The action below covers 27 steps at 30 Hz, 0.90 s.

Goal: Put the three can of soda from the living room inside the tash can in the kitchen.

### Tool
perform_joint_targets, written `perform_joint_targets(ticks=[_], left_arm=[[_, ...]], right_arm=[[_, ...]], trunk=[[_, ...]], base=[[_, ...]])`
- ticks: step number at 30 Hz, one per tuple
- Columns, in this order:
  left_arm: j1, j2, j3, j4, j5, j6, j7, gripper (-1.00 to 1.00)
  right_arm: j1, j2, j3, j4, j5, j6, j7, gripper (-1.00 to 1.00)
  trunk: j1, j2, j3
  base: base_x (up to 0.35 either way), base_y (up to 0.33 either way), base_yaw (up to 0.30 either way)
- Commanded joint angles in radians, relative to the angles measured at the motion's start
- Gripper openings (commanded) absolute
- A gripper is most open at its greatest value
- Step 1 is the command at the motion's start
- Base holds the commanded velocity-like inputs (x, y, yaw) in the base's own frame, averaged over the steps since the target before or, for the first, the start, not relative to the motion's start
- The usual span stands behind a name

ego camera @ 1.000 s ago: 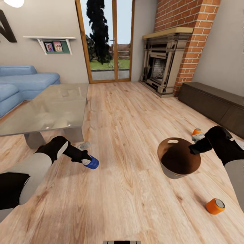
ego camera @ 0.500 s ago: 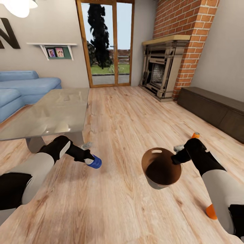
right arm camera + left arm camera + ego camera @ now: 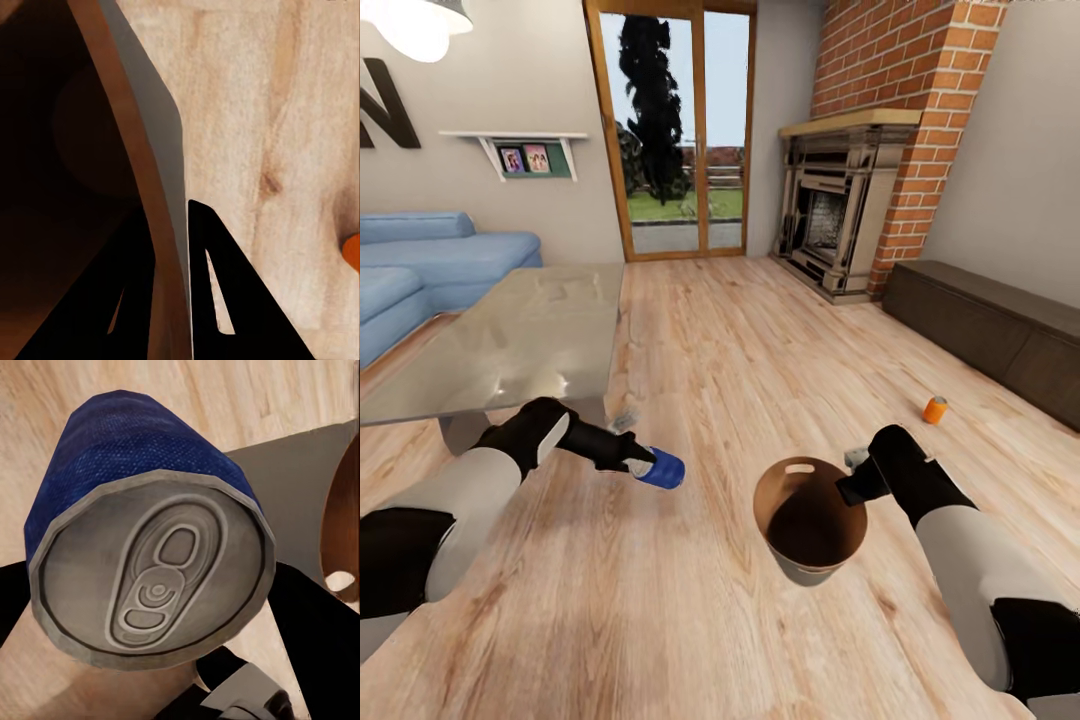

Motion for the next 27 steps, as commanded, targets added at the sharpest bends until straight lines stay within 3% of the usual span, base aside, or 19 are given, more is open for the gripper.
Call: perform_joint_targets(ticks=[1,4,7,13,18,27], left_arm=[[-0.001,0.009,-0.001,-0.018,-0.003,0.002,-0.012,-1.0],[0.001,0.025,-0.003,-0.085,-0.004,0.014,-0.046,-1.0],[0.005,0.033,-0.005,-0.226,-0.005,0.024,-0.157,-1.0],[0.006,0.036,-0.006,-0.352,-0.006,0.024,-0.319,-1.0],[0.008,0.035,-0.011,-0.424,-0.007,0.024,-0.381,-1.0],[0.012,0.027,-0.094,-0.464,-0.008,0.024,-0.396,-1.0]], right_arm=[[0.0,0.006,-0.005,0.003,-0.015,0.006,0.003,-1.0],[0.002,0.014,-0.008,0.017,-0.014,0.006,0.0,-1.0],[0.005,0.03,-0.009,0.036,-0.013,0.006,-0.001,-1.0],[0.009,0.039,-0.009,0.042,-0.012,0.006,-0.003,-1.0],[0.01,0.042,-0.007,0.043,-0.012,0.006,-0.004,-1.0],[0.01,0.041,-0.009,0.042,-0.01,0.006,-0.003,-1.0]], trunk=[[-0.004,0.007,0.003],[-0.015,0.028,0.013],[-0.027,0.049,0.022],[-0.05,0.091,0.041],[-0.069,0.126,0.057],[-0.104,0.189,0.085]], base=[[0.0,0.0,0.0],[0.0,0.0,0.0],[0.0,0.0,0.0],[0.0,0.0,0.0],[0.0,0.0,0.0],[0.0,0.0,0.0]])
